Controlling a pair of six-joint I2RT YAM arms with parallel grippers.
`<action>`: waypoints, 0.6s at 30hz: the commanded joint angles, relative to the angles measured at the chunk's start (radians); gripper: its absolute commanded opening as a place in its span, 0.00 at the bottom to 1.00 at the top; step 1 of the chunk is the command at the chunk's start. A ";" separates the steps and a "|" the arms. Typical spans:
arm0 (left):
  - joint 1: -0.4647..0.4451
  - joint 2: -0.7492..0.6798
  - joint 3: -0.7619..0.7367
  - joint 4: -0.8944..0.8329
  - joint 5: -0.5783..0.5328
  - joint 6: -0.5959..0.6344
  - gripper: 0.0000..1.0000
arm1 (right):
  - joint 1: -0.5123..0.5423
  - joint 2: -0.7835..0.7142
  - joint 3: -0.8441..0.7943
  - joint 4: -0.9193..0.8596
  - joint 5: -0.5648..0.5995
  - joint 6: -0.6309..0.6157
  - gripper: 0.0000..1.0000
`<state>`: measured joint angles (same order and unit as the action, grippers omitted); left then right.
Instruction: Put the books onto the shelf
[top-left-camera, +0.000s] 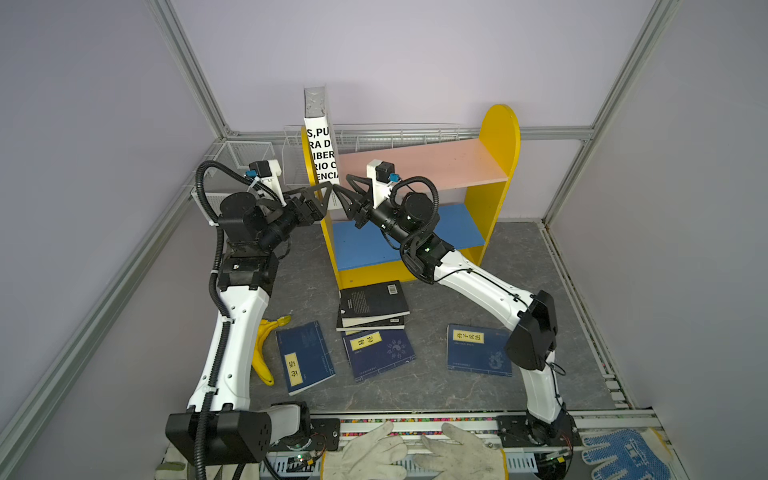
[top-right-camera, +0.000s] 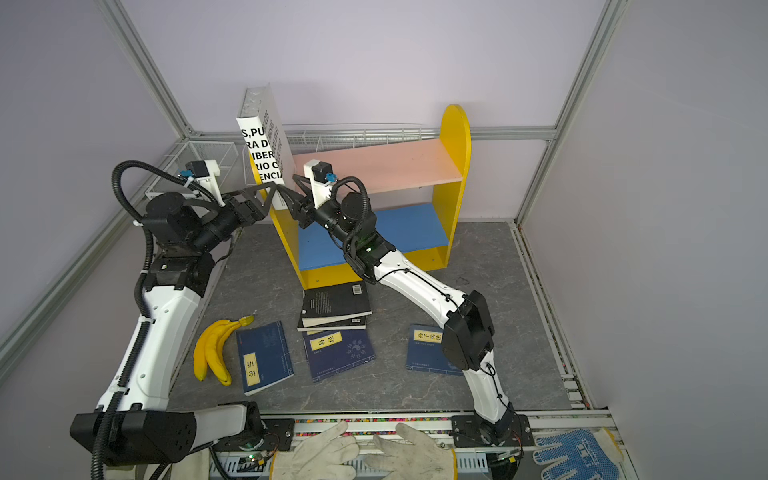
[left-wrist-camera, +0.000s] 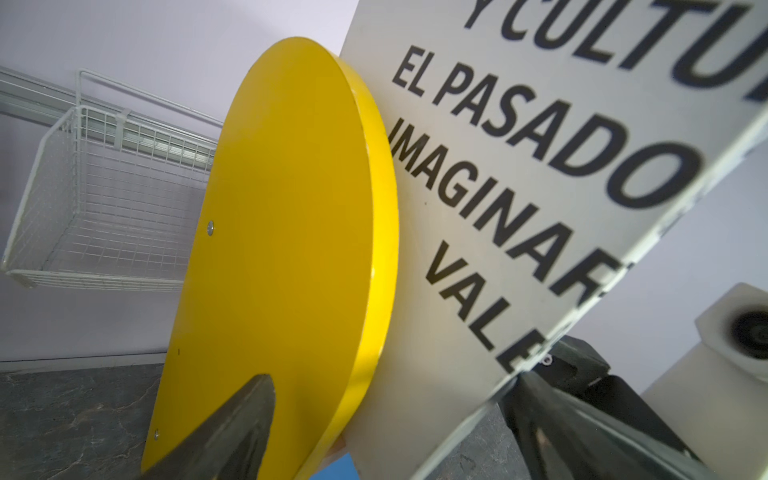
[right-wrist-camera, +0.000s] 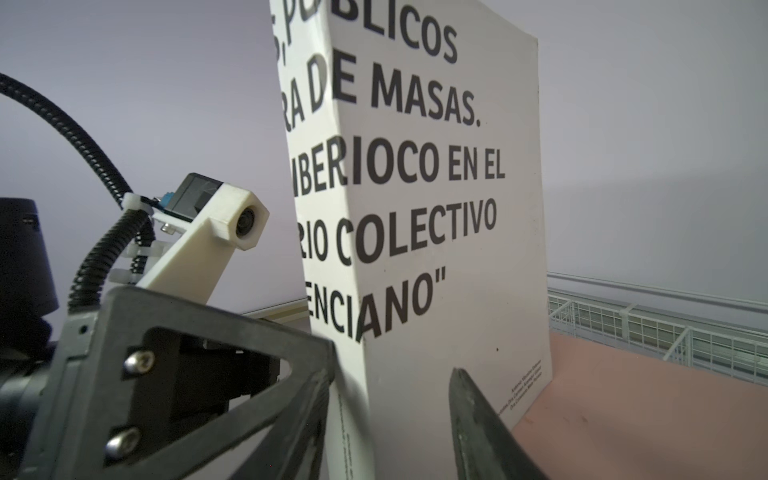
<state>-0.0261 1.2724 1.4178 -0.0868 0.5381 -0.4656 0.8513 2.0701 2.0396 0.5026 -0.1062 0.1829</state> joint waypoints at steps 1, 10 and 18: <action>0.006 -0.010 -0.021 0.051 -0.014 0.005 0.89 | -0.017 0.029 0.039 -0.008 -0.059 0.025 0.48; 0.006 -0.029 -0.036 0.074 -0.021 0.000 0.84 | -0.047 0.104 0.143 -0.055 -0.150 0.092 0.45; 0.006 -0.046 -0.047 0.079 -0.020 0.002 0.82 | -0.055 0.156 0.209 -0.071 -0.208 0.121 0.44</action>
<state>-0.0261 1.2484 1.3811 -0.0349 0.5209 -0.4694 0.8040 2.2013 2.2185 0.4366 -0.2752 0.2810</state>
